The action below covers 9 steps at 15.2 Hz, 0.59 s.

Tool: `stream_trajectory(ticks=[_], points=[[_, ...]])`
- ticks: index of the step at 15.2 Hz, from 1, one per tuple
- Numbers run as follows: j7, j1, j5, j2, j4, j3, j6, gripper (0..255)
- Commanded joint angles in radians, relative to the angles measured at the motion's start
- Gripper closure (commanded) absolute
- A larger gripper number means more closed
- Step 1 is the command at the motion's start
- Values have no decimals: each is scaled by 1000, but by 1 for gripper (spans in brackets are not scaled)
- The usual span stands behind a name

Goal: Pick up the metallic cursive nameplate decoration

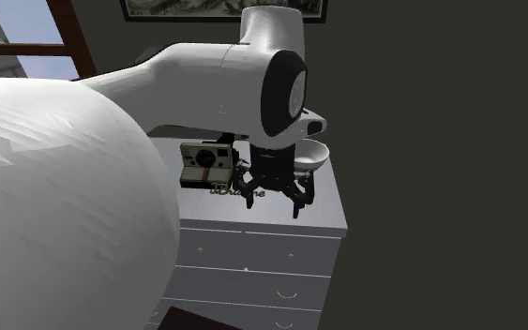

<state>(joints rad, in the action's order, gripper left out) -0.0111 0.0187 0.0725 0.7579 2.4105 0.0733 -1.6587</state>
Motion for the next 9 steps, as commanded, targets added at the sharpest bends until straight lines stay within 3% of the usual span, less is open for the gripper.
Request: stream_trajectory(ticks=[1, 9], points=[[0, 0, 0, 0, 0, 0, 0, 0], [434, -21, -150, -141, 23, -186, -147, 0]])
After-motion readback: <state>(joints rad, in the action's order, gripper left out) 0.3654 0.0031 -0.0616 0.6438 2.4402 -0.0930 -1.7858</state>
